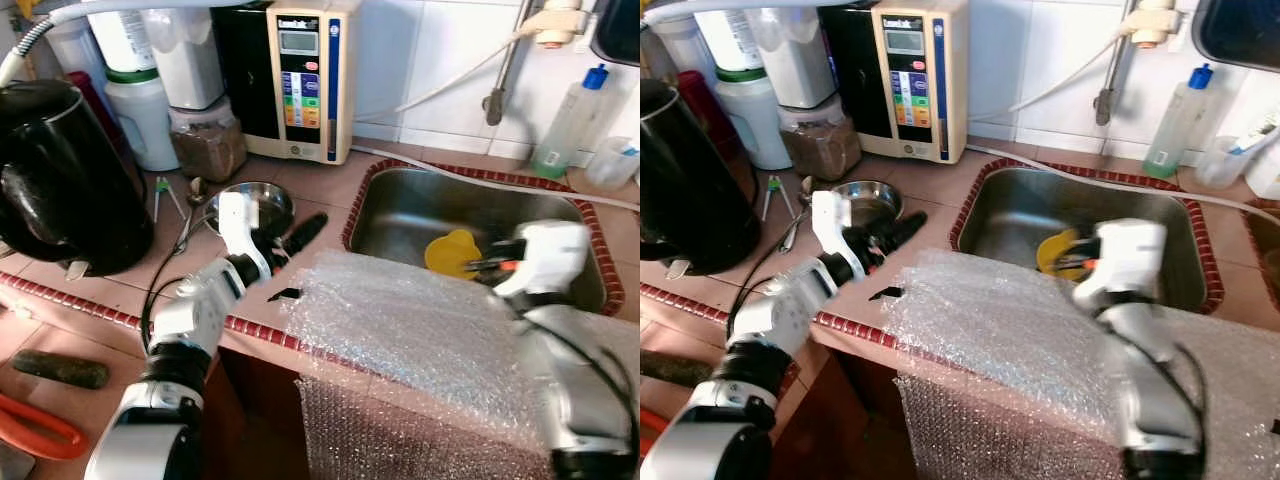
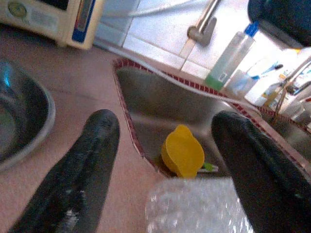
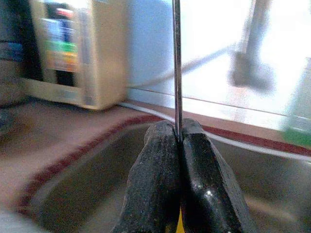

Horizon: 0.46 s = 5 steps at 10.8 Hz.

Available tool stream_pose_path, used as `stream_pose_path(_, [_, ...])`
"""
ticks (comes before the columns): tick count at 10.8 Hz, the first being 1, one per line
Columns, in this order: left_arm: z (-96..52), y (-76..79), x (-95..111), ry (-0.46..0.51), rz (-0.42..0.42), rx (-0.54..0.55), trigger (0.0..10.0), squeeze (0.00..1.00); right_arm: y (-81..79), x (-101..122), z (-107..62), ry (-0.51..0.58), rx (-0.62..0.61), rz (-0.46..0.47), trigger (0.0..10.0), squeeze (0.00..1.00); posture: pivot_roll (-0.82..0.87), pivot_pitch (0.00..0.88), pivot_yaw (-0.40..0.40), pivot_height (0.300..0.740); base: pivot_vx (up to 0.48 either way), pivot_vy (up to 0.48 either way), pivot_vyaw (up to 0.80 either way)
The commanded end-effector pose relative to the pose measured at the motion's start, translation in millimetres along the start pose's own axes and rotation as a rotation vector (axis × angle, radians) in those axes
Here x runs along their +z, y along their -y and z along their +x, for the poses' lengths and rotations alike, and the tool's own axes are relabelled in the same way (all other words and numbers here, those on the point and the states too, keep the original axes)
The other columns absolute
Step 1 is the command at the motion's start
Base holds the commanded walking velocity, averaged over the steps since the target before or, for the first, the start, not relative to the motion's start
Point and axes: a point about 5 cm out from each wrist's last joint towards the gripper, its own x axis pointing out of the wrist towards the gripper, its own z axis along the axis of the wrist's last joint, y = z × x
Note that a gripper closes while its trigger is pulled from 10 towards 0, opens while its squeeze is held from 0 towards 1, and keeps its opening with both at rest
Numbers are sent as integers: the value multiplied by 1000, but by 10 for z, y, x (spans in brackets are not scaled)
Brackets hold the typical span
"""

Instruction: Kitchen organization

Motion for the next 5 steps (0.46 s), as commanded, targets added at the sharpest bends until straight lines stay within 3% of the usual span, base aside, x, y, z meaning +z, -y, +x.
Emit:
stream_pose_path(1, [-3,18,-2,-4,28,-10,10000,1000,67,35,11,19,-36,-21,0,0,-12,0,64,740,0,0,0])
stream_pose_path(3, [-8,10,-86,-18,53,18,10000,1000,267,-36,-35,-14,-169,-78,0,0,-16,0,63,740,0,0,0])
stream_pose_path(4, [-5,11,-122,-21,55,27,10000,0,343,-85,-63,-29,-211,-68,0,0,-17,0,59,740,0,0,0])
stream_pose_path(5, [7,22,-138,-20,53,32,10000,0,363,-114,-72,-44,-214,-67,0,0,-20,0,57,740,0,0,-425])
